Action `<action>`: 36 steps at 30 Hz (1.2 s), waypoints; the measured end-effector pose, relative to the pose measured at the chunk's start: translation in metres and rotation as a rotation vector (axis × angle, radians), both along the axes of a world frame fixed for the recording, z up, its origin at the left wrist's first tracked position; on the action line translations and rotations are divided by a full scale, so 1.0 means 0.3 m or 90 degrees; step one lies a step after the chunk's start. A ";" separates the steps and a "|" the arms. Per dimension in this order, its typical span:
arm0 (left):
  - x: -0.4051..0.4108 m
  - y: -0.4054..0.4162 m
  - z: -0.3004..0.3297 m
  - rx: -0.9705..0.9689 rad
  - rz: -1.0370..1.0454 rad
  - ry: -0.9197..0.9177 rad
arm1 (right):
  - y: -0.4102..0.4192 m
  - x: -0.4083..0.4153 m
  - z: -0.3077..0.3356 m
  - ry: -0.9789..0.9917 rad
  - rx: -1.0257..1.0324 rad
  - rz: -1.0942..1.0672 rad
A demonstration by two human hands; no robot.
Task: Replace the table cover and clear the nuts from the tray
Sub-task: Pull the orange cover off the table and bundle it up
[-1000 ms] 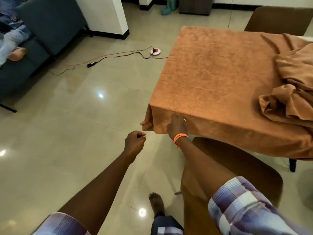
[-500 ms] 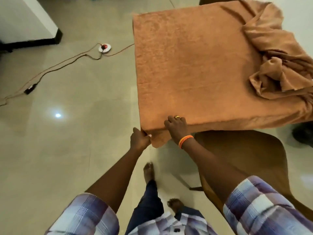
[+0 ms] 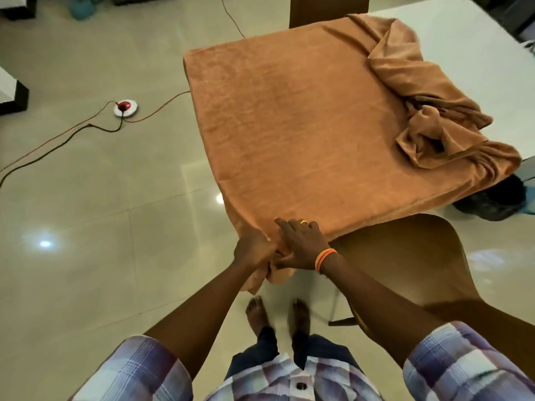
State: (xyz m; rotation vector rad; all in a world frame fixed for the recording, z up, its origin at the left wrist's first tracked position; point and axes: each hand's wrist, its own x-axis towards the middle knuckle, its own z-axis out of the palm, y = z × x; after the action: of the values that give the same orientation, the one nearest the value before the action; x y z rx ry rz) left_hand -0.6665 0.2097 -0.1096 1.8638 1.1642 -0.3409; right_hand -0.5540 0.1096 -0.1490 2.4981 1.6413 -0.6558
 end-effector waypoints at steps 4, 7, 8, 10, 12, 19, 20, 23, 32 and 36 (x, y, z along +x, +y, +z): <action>0.193 0.034 0.079 -0.173 0.047 -0.169 | 0.021 0.022 0.019 0.121 0.132 -0.249; 0.304 0.074 0.131 -0.300 0.072 -0.335 | 0.044 0.167 0.113 0.138 0.267 -0.377; 0.328 0.084 0.135 -0.316 0.096 -0.363 | 0.057 0.233 0.154 0.112 0.273 -0.385; 0.354 0.114 0.111 -0.232 0.077 -0.355 | 0.084 0.367 0.226 0.060 0.268 -0.376; 0.365 0.139 0.042 -0.074 -0.097 -0.231 | 0.101 0.507 0.280 -0.006 0.273 -0.359; 0.448 0.118 -0.077 0.127 -0.267 -0.088 | 0.142 0.744 0.281 -0.183 0.500 -0.237; 0.483 0.109 -0.077 0.119 -0.264 -0.137 | 0.130 0.746 0.221 -0.209 0.439 -0.217; 0.581 0.078 -0.065 0.122 -0.236 -0.235 | 0.058 0.722 0.011 -0.144 0.188 -0.017; 0.874 0.043 -0.050 0.386 -0.432 0.122 | -0.140 1.009 0.013 -0.052 0.232 -0.301; 0.980 -0.007 -0.096 0.403 -0.502 0.172 | -0.334 1.330 0.077 0.001 0.145 -0.627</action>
State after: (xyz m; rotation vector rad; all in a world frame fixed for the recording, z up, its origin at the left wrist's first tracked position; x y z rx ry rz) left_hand -0.3725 0.2075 -0.1386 2.8841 0.6800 -0.7353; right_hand -0.1551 0.0094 -0.1259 3.3920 0.3769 -0.5186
